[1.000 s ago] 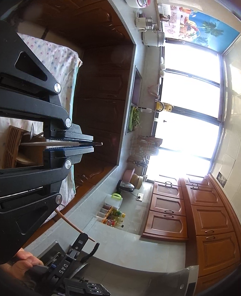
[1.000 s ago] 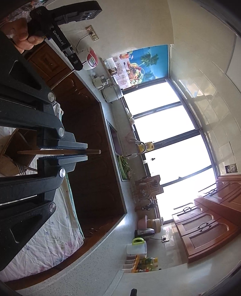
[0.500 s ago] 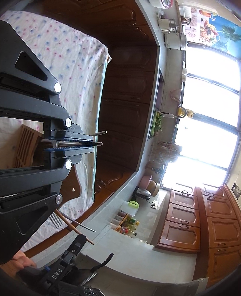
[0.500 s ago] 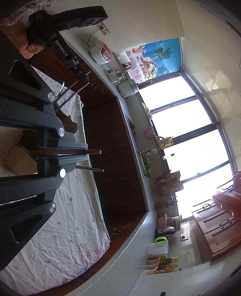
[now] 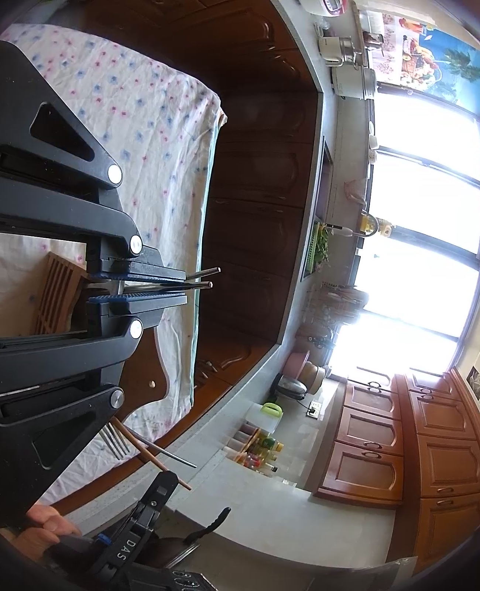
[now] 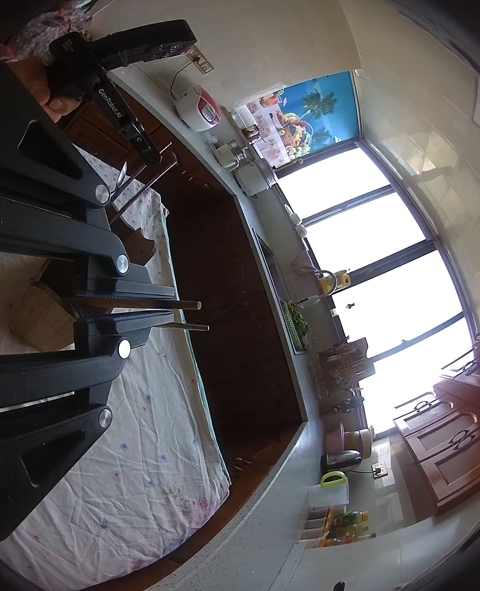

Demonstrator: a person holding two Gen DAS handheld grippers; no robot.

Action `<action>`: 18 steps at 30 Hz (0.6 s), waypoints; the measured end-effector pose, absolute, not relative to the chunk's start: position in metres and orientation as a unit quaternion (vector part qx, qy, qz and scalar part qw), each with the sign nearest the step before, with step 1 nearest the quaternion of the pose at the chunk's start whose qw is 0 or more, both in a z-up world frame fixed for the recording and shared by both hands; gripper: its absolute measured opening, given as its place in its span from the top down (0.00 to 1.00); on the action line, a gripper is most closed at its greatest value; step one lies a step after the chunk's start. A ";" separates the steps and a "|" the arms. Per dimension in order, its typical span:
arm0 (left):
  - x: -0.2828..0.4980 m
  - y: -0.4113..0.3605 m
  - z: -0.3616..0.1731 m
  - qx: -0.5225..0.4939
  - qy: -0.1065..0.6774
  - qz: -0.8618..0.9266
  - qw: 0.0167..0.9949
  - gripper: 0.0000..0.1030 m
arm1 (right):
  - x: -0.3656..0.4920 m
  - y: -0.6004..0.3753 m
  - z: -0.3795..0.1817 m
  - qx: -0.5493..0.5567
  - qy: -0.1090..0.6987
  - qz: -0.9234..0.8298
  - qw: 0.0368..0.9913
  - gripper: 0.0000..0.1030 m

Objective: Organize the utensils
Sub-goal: 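Open the left tool to drop its chopstick into the holder while the right tool releases its chopstick, then withdraw both open tools from the holder back over the cloth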

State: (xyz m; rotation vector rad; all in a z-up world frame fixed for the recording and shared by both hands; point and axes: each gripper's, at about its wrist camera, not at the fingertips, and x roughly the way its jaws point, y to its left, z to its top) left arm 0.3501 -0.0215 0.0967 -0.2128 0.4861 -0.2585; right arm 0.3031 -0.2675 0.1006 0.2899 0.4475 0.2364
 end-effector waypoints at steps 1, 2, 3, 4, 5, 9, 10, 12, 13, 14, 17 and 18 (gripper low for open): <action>0.350 -0.021 0.096 -0.105 0.242 -0.126 0.956 0.92 | 0.304 -0.268 0.100 0.147 0.222 0.120 0.956 0.90; 0.350 -0.021 0.096 -0.106 0.246 -0.126 0.955 0.88 | 0.304 -0.269 0.100 0.150 0.224 0.123 0.955 0.88; 0.350 -0.020 0.096 -0.109 0.248 -0.125 0.955 0.78 | 0.304 -0.269 0.099 0.153 0.225 0.125 0.954 0.85; 0.348 -0.018 0.096 -0.111 0.247 -0.123 0.955 0.68 | 0.303 -0.270 0.099 0.155 0.225 0.126 0.954 0.82; 0.345 -0.017 0.097 -0.113 0.245 -0.120 0.956 0.64 | 0.301 -0.271 0.099 0.157 0.223 0.128 0.953 0.75; 0.331 -0.011 0.104 -0.119 0.237 -0.121 0.956 0.53 | 0.288 -0.275 0.103 0.169 0.208 0.139 0.953 0.52; 0.326 -0.009 0.106 -0.121 0.234 -0.118 0.957 0.42 | 0.284 -0.277 0.104 0.172 0.203 0.144 0.953 0.50; 0.314 -0.003 0.110 -0.126 0.226 -0.111 0.960 0.28 | 0.274 -0.278 0.106 0.176 0.191 0.156 0.953 0.35; 0.307 0.000 0.112 -0.126 0.221 -0.107 0.961 0.23 | 0.268 -0.278 0.107 0.175 0.183 0.160 0.954 0.30; 0.300 0.002 0.114 -0.124 0.216 -0.103 0.963 0.20 | 0.261 -0.278 0.109 0.174 0.174 0.166 0.955 0.19; 0.278 0.008 0.116 -0.115 0.205 -0.094 0.967 0.11 | 0.240 -0.277 0.112 0.172 0.155 0.184 0.955 0.03; 0.271 0.010 0.117 -0.113 0.202 -0.091 0.969 0.07 | 0.233 -0.277 0.112 0.171 0.153 0.189 0.955 0.02</action>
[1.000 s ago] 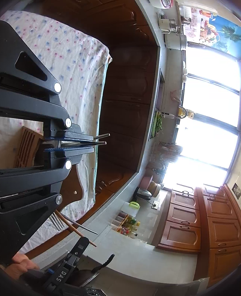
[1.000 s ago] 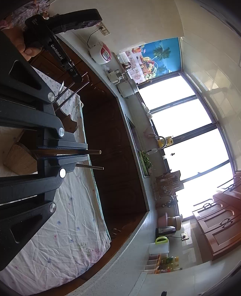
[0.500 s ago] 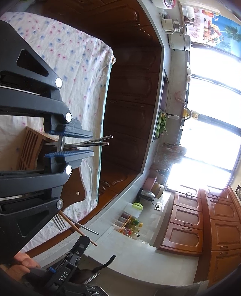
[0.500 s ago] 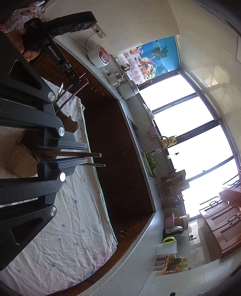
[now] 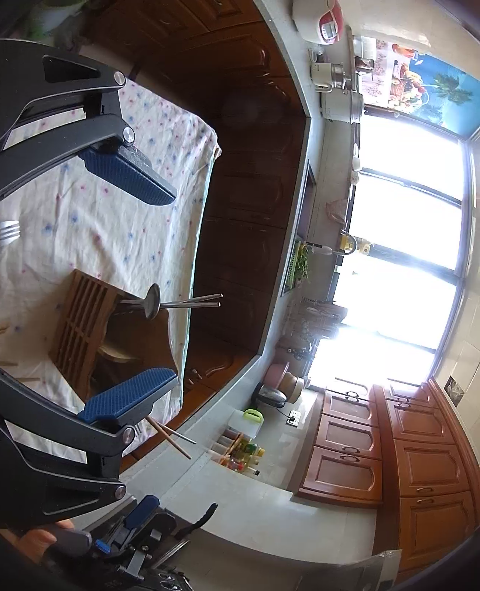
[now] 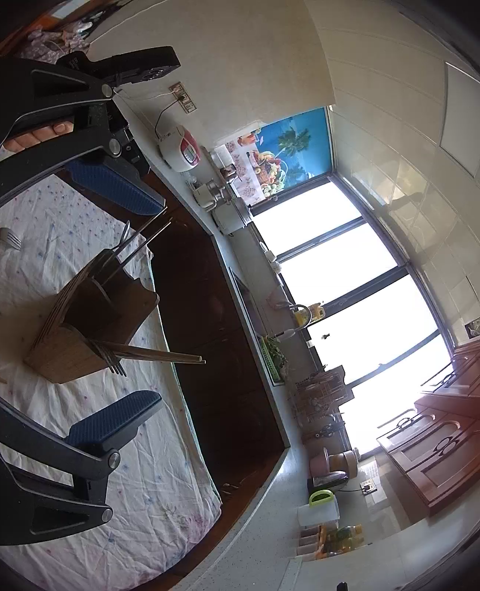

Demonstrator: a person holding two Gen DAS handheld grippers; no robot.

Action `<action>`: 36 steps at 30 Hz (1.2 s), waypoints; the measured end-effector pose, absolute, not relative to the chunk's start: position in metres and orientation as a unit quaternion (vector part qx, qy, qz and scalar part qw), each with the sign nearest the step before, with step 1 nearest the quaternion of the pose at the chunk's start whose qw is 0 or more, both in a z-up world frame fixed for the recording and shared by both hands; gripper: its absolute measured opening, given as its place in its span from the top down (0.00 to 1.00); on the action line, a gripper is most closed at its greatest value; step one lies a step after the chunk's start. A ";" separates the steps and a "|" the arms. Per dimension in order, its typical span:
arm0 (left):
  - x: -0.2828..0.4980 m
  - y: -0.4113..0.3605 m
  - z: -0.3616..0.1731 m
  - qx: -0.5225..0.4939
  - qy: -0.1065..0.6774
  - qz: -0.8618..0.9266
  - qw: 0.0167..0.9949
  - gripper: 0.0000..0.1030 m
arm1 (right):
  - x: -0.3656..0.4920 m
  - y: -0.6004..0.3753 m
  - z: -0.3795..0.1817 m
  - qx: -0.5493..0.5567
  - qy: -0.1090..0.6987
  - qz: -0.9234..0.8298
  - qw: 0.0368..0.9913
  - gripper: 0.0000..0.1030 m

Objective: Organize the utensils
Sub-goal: 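Withdraw both open tools from the holder back over the cloth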

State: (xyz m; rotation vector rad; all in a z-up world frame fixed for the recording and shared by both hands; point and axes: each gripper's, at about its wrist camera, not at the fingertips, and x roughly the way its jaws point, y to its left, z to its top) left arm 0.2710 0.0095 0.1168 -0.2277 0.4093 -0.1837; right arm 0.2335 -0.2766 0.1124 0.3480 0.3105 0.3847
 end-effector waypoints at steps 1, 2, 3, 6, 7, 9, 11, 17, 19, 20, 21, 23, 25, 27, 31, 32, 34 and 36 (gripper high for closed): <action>0.264 0.011 0.117 -0.111 0.200 -0.090 0.969 0.05 | 0.227 -0.276 0.113 0.171 0.151 0.196 0.954 0.02; 0.256 0.012 0.116 -0.109 0.199 -0.090 0.970 0.05 | 0.221 -0.275 0.113 0.170 0.152 0.201 0.953 0.02; 0.249 0.012 0.115 -0.106 0.199 -0.089 0.970 0.05 | 0.214 -0.275 0.113 0.169 0.153 0.202 0.952 0.01; 0.228 0.016 0.109 -0.100 0.202 -0.085 0.970 0.01 | 0.195 -0.277 0.110 0.170 0.158 0.201 0.951 0.00; 0.221 0.017 0.106 -0.101 0.205 -0.084 0.970 0.01 | 0.189 -0.278 0.108 0.171 0.162 0.200 0.951 0.00; 0.209 0.020 0.098 -0.102 0.217 -0.084 0.967 0.00 | 0.176 -0.280 0.103 0.172 0.168 0.195 0.951 0.00; 0.199 0.022 0.088 -0.104 0.232 -0.084 0.963 0.00 | 0.163 -0.283 0.097 0.175 0.177 0.186 0.950 0.00; 0.172 0.024 0.059 -0.108 0.277 -0.084 0.951 0.00 | 0.135 -0.296 0.070 0.195 0.218 0.157 0.943 0.00; 0.164 0.023 0.051 -0.109 0.289 -0.085 0.947 0.00 | 0.126 -0.300 0.060 0.197 0.232 0.145 0.942 0.00; 0.160 0.022 0.047 -0.109 0.296 -0.085 0.945 0.00 | 0.122 -0.302 0.055 0.197 0.238 0.139 0.941 0.00; 0.156 0.022 0.043 -0.109 0.302 -0.085 0.943 0.00 | 0.119 -0.303 0.050 0.195 0.246 0.133 0.940 0.00; 0.149 0.019 0.035 -0.107 0.314 -0.084 0.940 0.00 | 0.112 -0.304 0.040 0.191 0.263 0.117 0.939 0.00; 0.144 0.017 0.027 -0.102 0.327 -0.084 0.936 0.00 | 0.105 -0.305 0.029 0.189 0.276 0.109 0.936 0.00; 0.139 0.015 0.020 -0.098 0.339 -0.082 0.932 0.00 | 0.098 -0.305 0.021 0.183 0.287 0.098 0.935 0.00; 0.134 0.005 0.006 -0.089 0.367 -0.085 0.922 0.00 | 0.087 -0.304 0.006 0.176 0.302 0.086 0.933 0.00; 0.134 0.002 0.003 -0.085 0.373 -0.086 0.920 0.00 | 0.085 -0.304 0.004 0.174 0.304 0.085 0.933 0.00; 0.134 -0.004 -0.001 -0.076 0.384 -0.090 0.916 0.00 | 0.081 -0.302 -0.002 0.167 0.309 0.081 0.933 0.00; 0.135 -0.011 -0.004 -0.069 0.393 -0.096 0.912 0.00 | 0.080 -0.299 -0.007 0.160 0.317 0.078 0.932 0.00</action>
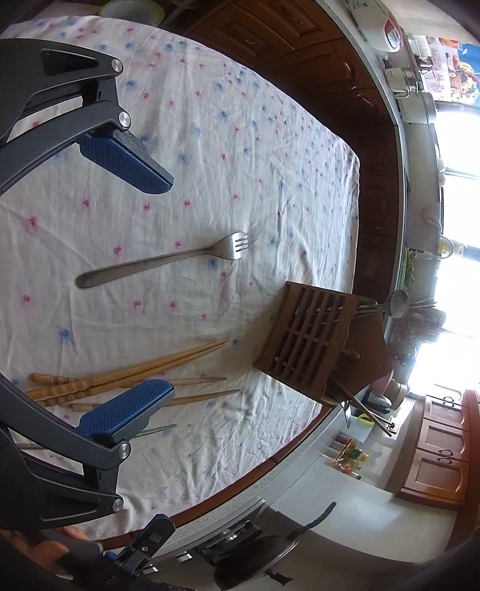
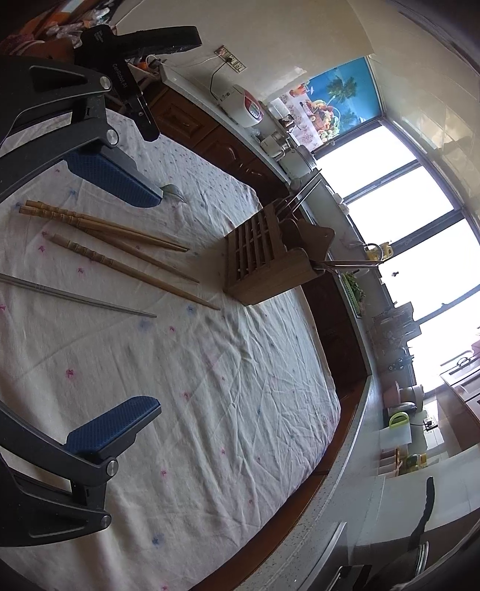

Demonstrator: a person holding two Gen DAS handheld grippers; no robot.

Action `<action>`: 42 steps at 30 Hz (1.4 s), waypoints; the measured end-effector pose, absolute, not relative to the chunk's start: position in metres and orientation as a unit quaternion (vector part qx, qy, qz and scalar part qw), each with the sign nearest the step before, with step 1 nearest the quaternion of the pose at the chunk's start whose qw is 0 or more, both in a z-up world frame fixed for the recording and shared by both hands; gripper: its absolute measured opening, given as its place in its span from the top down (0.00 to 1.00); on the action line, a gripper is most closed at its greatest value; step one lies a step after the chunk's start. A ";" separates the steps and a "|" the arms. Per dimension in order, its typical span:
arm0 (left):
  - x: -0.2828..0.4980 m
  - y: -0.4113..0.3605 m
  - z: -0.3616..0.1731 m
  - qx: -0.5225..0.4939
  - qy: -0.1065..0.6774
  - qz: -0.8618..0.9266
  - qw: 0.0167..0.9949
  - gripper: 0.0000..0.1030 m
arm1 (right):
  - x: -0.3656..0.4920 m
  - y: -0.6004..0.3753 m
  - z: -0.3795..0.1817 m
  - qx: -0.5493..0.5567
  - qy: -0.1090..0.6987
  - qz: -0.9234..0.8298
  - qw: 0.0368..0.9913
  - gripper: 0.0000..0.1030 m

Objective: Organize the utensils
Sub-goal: 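Withdraw both open tools from the holder back over the cloth, then lower the left tool onto a wooden chopstick and close it while the right tool grasps another wooden chopstick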

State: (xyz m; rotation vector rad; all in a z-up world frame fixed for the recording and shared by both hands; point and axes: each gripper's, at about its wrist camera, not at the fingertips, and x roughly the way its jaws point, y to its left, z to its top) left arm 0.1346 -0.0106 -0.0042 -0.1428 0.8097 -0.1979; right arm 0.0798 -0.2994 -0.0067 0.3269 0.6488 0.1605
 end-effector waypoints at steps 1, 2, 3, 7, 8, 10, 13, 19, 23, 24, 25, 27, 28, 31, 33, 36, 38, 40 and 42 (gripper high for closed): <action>0.135 -0.013 -0.005 -0.066 0.396 -0.097 0.911 0.00 | 0.080 -0.298 -0.009 0.157 0.321 0.078 0.931 0.00; 0.136 -0.016 -0.006 -0.063 0.399 -0.098 0.910 0.00 | 0.079 -0.297 -0.011 0.155 0.324 0.079 0.930 0.00; 0.137 -0.018 -0.007 -0.061 0.402 -0.099 0.908 0.00 | 0.079 -0.296 -0.012 0.153 0.325 0.080 0.930 0.00; 0.141 -0.024 -0.010 -0.059 0.412 -0.105 0.903 0.00 | 0.081 -0.294 -0.013 0.144 0.329 0.080 0.930 0.00; 0.142 -0.025 -0.011 -0.058 0.415 -0.106 0.902 0.00 | 0.081 -0.294 -0.013 0.143 0.330 0.080 0.930 0.00; 0.145 -0.028 -0.013 -0.055 0.420 -0.107 0.899 0.00 | 0.083 -0.294 -0.013 0.143 0.332 0.081 0.929 0.00; 0.151 -0.033 -0.016 -0.049 0.428 -0.111 0.896 0.00 | 0.086 -0.295 -0.014 0.144 0.335 0.077 0.928 0.01; 0.166 -0.054 -0.026 -0.024 0.442 -0.126 0.888 0.03 | 0.091 -0.297 -0.019 0.148 0.344 0.072 0.924 0.08; 0.178 -0.074 -0.040 0.000 0.459 -0.138 0.878 0.10 | 0.092 -0.301 -0.019 0.151 0.344 0.064 0.924 0.08; 0.181 -0.080 -0.044 0.009 0.464 -0.139 0.875 0.14 | 0.092 -0.302 -0.019 0.153 0.344 0.063 0.924 0.08; 0.183 -0.084 -0.049 0.019 0.468 -0.139 0.873 0.19 | 0.092 -0.303 -0.019 0.154 0.344 0.061 0.924 0.08; 0.184 -0.089 -0.057 0.042 0.476 -0.131 0.869 0.24 | 0.092 -0.305 -0.018 0.156 0.344 0.060 0.924 0.08; 0.184 -0.088 -0.060 0.047 0.476 -0.129 0.869 0.24 | 0.092 -0.306 -0.017 0.156 0.343 0.060 0.924 0.08; 0.181 -0.073 -0.060 0.046 0.475 -0.117 0.871 0.24 | 0.092 -0.307 -0.015 0.156 0.341 0.059 0.925 0.08; 0.182 -0.059 -0.062 0.043 0.481 -0.107 0.869 0.24 | 0.094 -0.306 -0.016 0.155 0.340 0.062 0.926 0.10; 0.185 -0.043 -0.065 0.026 0.490 -0.094 0.866 0.26 | 0.100 -0.303 -0.019 0.155 0.345 0.067 0.923 0.16; 0.188 -0.038 -0.060 -0.013 0.490 -0.112 0.864 0.26 | 0.107 -0.300 -0.023 0.159 0.351 0.072 0.920 0.19; 0.189 -0.046 -0.054 -0.026 0.486 -0.131 0.864 0.26 | 0.111 -0.299 -0.026 0.163 0.355 0.072 0.918 0.20; 0.191 -0.063 -0.053 -0.008 0.481 -0.142 0.865 0.26 | 0.114 -0.299 -0.027 0.166 0.356 0.070 0.917 0.22</action>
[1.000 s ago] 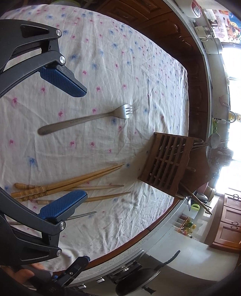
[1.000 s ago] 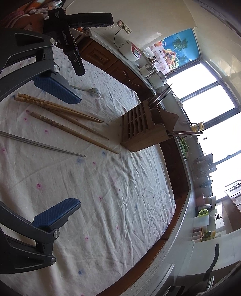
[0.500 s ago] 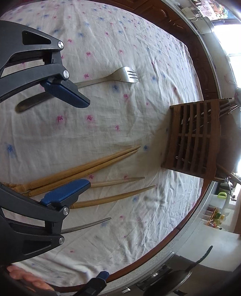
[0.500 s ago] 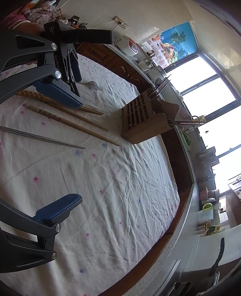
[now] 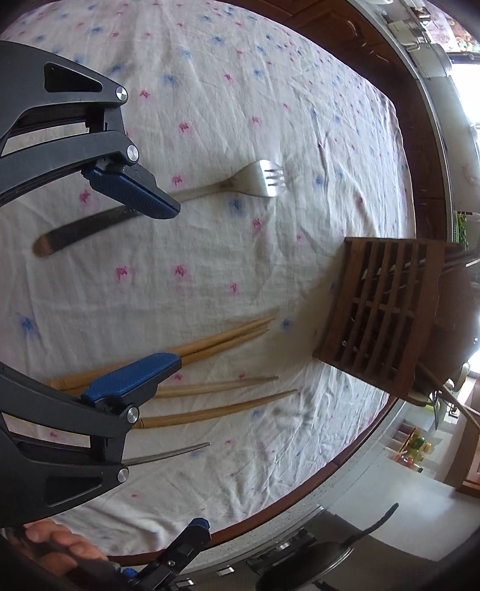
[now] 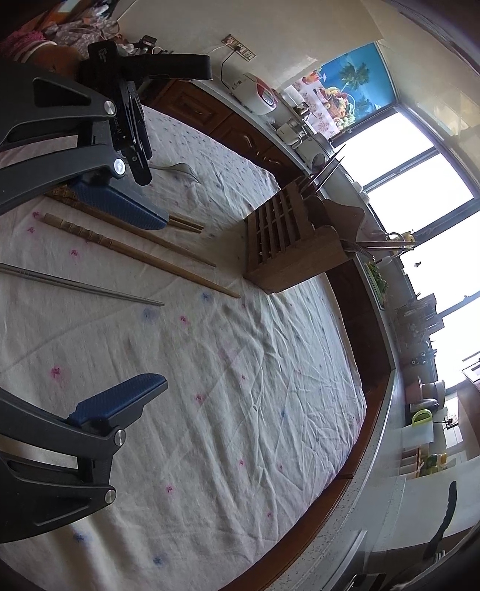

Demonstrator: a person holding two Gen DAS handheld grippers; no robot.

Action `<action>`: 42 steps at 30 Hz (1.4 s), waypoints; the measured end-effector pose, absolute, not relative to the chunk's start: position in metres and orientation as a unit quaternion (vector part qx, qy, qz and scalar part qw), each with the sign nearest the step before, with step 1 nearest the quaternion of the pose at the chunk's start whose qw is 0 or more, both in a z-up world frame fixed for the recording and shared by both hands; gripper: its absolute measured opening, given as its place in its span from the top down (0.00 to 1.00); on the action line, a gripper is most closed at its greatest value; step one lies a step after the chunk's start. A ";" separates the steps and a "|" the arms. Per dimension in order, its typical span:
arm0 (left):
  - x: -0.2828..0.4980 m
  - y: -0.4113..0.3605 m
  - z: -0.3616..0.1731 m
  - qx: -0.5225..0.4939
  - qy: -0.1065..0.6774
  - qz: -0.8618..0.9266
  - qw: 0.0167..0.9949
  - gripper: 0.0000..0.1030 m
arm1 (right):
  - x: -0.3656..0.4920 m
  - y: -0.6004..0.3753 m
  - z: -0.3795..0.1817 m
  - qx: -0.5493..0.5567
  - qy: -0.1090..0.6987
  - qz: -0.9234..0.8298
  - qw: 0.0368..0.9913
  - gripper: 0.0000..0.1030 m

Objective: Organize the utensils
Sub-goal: 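Lower the left tool onto a wooden chopstick and close it while the right tool grasps another wooden chopstick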

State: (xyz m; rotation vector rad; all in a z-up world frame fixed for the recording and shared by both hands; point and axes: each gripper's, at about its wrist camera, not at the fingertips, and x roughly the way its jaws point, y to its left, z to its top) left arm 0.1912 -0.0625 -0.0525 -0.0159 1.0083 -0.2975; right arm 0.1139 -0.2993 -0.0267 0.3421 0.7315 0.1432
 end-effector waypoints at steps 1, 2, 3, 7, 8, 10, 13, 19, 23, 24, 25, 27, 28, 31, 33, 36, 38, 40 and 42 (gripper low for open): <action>0.193 -0.071 -0.053 0.003 0.481 -0.147 0.864 0.26 | 0.115 -0.300 -0.027 0.169 0.357 0.068 0.916 0.22; 0.194 -0.079 -0.056 0.016 0.482 -0.149 0.863 0.26 | 0.116 -0.300 -0.027 0.171 0.358 0.067 0.916 0.22; 0.195 -0.087 -0.059 0.032 0.484 -0.147 0.862 0.26 | 0.116 -0.302 -0.027 0.172 0.358 0.066 0.915 0.22; 0.191 -0.092 -0.067 0.077 0.483 -0.130 0.863 0.26 | 0.117 -0.304 -0.025 0.173 0.358 0.064 0.915 0.22; 0.190 -0.088 -0.067 0.079 0.482 -0.130 0.863 0.26 | 0.117 -0.304 -0.024 0.173 0.357 0.065 0.916 0.22; 0.187 -0.075 -0.065 0.070 0.484 -0.131 0.862 0.27 | 0.118 -0.303 -0.024 0.170 0.358 0.068 0.915 0.24; 0.189 -0.055 -0.062 0.043 0.489 -0.131 0.861 0.27 | 0.126 -0.299 -0.027 0.167 0.366 0.077 0.912 0.31; 0.209 -0.044 -0.057 0.001 0.483 -0.128 0.866 0.27 | 0.158 -0.283 -0.037 0.157 0.390 0.097 0.902 0.56; 0.220 -0.042 -0.059 0.007 0.482 -0.103 0.870 0.29 | 0.184 -0.272 -0.043 0.137 0.408 0.096 0.898 0.66; 0.222 -0.040 -0.060 0.007 0.483 -0.100 0.870 0.31 | 0.190 -0.270 -0.045 0.133 0.413 0.095 0.896 0.70; 0.223 -0.039 -0.060 0.011 0.480 -0.099 0.872 0.32 | 0.197 -0.267 -0.048 0.127 0.419 0.093 0.894 0.71; 0.224 -0.043 -0.060 0.027 0.479 -0.098 0.872 0.32 | 0.209 -0.261 -0.052 0.111 0.431 0.091 0.891 0.73; 0.224 -0.045 -0.061 0.033 0.478 -0.101 0.872 0.32 | 0.214 -0.258 -0.055 0.104 0.437 0.090 0.889 0.73; 0.228 -0.053 -0.061 0.047 0.473 -0.104 0.873 0.31 | 0.228 -0.249 -0.065 0.077 0.457 0.081 0.882 0.79; 0.234 -0.057 -0.068 0.042 0.488 -0.117 0.864 0.32 | 0.230 -0.247 -0.065 0.065 0.453 0.075 0.886 0.82; 0.236 -0.065 -0.070 0.069 0.476 -0.111 0.870 0.31 | 0.232 -0.251 -0.065 0.066 0.456 0.063 0.885 0.84; 0.240 -0.062 -0.068 0.057 0.480 -0.116 0.868 0.31 | 0.236 -0.255 -0.065 0.072 0.458 0.062 0.884 0.87; 0.242 -0.052 -0.065 0.018 0.487 -0.134 0.863 0.31 | 0.238 -0.259 -0.064 0.088 0.457 0.068 0.882 0.86; 0.241 -0.040 -0.063 -0.012 0.490 -0.145 0.859 0.31 | 0.237 -0.259 -0.060 0.093 0.452 0.071 0.884 0.86</action>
